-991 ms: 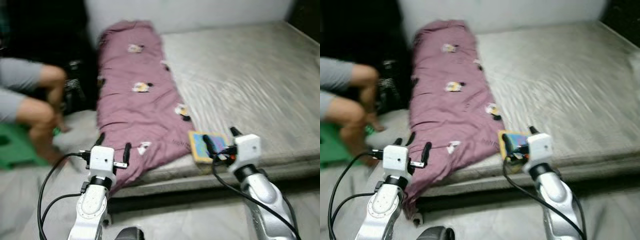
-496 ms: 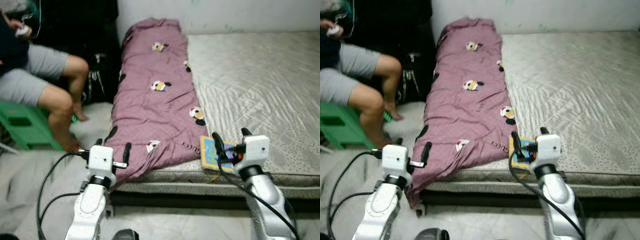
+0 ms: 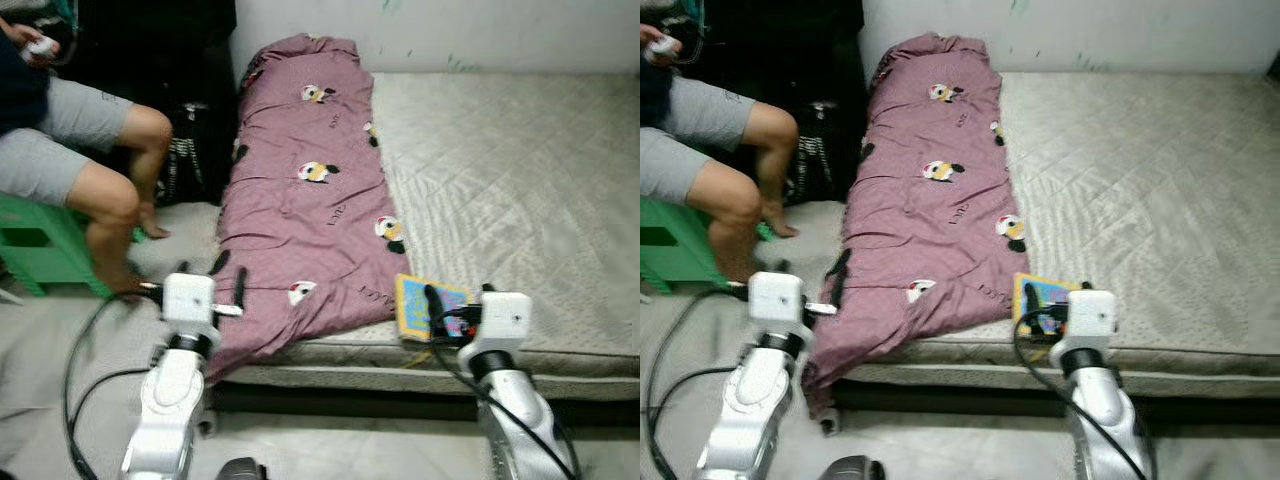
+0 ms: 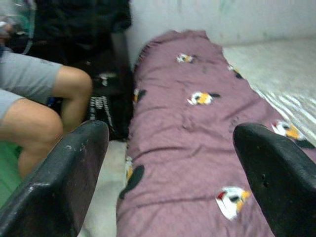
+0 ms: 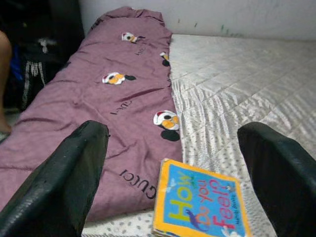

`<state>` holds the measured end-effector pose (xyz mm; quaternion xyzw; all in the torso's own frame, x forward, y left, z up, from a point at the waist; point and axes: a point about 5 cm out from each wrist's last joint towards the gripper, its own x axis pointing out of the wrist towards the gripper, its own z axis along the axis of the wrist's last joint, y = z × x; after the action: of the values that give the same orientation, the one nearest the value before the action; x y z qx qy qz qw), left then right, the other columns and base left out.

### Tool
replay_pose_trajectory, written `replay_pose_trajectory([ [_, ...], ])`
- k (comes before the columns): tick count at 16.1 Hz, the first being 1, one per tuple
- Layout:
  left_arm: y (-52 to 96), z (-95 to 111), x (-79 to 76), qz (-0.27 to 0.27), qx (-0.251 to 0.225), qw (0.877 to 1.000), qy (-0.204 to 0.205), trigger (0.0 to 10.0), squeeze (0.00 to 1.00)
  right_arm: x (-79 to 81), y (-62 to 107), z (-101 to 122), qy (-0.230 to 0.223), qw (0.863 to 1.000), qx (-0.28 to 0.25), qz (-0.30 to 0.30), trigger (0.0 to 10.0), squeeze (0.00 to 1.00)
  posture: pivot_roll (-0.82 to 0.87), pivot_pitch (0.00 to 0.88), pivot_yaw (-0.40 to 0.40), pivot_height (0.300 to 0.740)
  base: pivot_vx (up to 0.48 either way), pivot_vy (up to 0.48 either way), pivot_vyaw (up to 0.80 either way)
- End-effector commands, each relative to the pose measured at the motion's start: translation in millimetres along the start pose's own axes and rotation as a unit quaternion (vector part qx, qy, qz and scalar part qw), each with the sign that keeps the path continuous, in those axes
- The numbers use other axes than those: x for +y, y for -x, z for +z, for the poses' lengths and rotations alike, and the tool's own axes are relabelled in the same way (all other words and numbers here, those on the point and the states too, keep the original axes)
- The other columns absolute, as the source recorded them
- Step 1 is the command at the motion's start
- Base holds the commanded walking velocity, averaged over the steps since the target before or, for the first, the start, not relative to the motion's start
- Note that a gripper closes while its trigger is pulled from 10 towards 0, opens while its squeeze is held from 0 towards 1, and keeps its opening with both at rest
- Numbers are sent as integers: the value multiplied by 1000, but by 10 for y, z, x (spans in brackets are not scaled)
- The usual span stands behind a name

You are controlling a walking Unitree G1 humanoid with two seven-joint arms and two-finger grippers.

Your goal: Clean up the room

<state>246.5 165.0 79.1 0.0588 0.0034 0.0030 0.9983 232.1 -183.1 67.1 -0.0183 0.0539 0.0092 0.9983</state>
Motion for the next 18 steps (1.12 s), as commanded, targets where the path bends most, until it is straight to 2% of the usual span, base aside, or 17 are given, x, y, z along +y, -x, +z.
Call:
replay_pose_trajectory([
  [1,40,-25,68,19,5,1000,-5,10000,0,66,-47,-34,15,1000,14,16,10000,0,-6,24,-52,740,0,0,0],
  [3,220,-110,102,53,19,998,2,10000,0,156,-171,-16,29,997,18,64,10000,0,50,33,-114,740,0,0,0],
  [5,296,-163,107,75,27,997,9,10000,0,164,-257,29,27,996,17,79,10000,0,68,33,-133,740,0,0,0],
  [7,284,-162,118,77,28,997,12,10000,0,162,-292,56,33,996,11,79,10000,0,59,27,-115,740,0,0,0],
  [8,219,-139,115,58,24,998,11,10000,0,150,-298,50,19,998,11,65,10000,0,45,27,-88,740,0,0,0],
  [10,187,-115,106,41,21,999,13,10000,0,153,-285,41,21,998,7,60,10000,0,29,31,-67,740,0,0,0],
  [12,144,-88,51,0,18,1000,15,10000,0,105,-247,38,27,999,0,34,10000,0,-11,46,-26,740,0,0,0],
  [15,142,-70,-42,-23,16,999,25,10000,0,-6,-171,27,29,999,2,12,10000,0,-33,59,-16,740,0,0,0],
  [18,157,-71,-79,-34,17,999,30,10000,0,-51,-125,4,35,999,4,2,10000,0,-34,64,-18,740,256,0,0],
])
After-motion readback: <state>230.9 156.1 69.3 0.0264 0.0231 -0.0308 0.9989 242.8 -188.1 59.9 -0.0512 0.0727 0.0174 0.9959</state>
